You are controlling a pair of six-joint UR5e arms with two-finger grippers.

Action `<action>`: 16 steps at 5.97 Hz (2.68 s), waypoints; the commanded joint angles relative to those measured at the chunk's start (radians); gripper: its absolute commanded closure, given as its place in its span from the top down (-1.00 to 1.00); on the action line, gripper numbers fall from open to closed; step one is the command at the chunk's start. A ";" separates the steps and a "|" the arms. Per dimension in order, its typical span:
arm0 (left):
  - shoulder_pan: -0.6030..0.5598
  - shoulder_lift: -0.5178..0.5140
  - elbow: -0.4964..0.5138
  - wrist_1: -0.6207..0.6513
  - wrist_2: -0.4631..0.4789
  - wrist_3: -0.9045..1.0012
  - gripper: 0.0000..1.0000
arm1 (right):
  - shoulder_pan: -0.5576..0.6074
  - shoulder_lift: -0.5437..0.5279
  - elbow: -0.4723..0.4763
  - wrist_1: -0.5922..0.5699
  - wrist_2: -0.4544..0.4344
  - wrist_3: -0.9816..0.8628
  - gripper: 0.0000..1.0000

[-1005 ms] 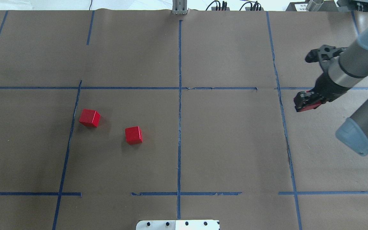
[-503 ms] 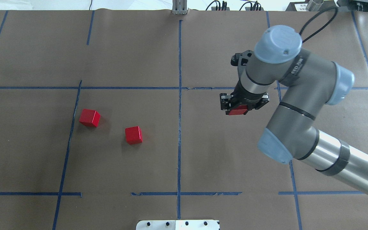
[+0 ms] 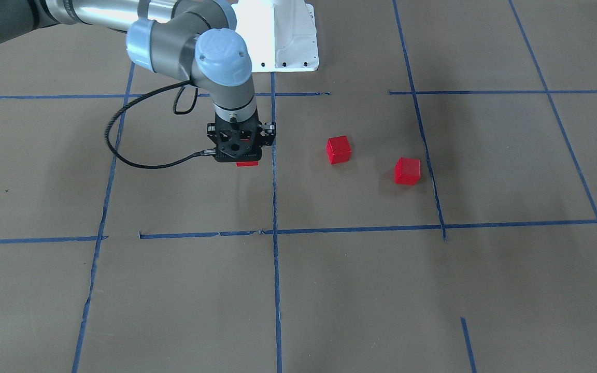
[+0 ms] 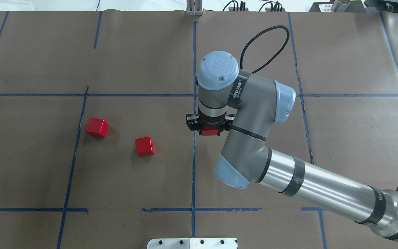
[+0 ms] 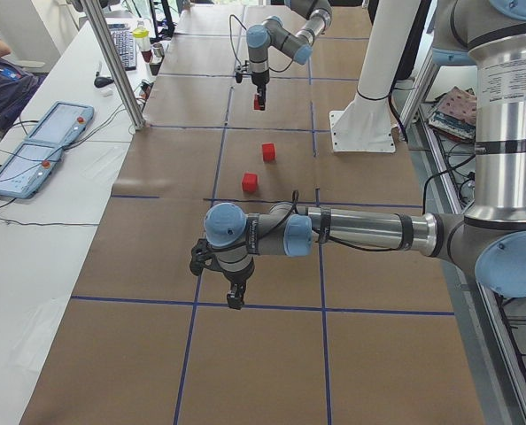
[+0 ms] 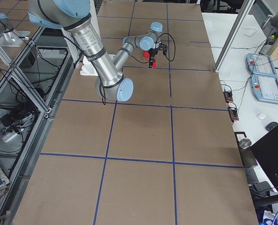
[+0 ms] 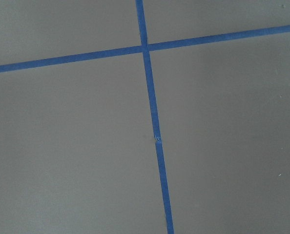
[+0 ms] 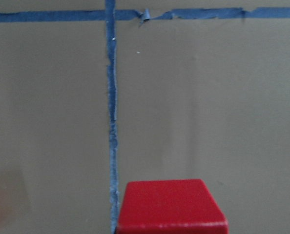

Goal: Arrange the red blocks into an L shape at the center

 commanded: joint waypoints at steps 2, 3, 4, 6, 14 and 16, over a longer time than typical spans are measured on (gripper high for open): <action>0.000 0.000 0.005 0.002 0.000 0.000 1.00 | -0.069 0.035 -0.117 0.128 -0.046 0.078 -0.48; 0.000 0.000 0.005 0.002 0.000 0.000 1.00 | -0.081 0.035 -0.122 0.128 -0.048 0.095 -0.39; 0.000 0.000 0.005 0.002 0.000 0.000 1.00 | -0.083 0.034 -0.125 0.128 -0.048 0.094 -0.26; 0.000 0.000 0.006 0.000 0.000 0.000 1.00 | -0.089 0.031 -0.136 0.128 -0.050 0.080 0.05; 0.000 -0.002 -0.011 0.003 0.005 -0.003 1.00 | 0.149 0.029 0.036 -0.024 0.060 -0.053 0.99; 0.000 -0.002 -0.015 0.003 0.006 -0.004 1.00 | 0.359 -0.128 0.111 -0.032 0.227 -0.317 0.99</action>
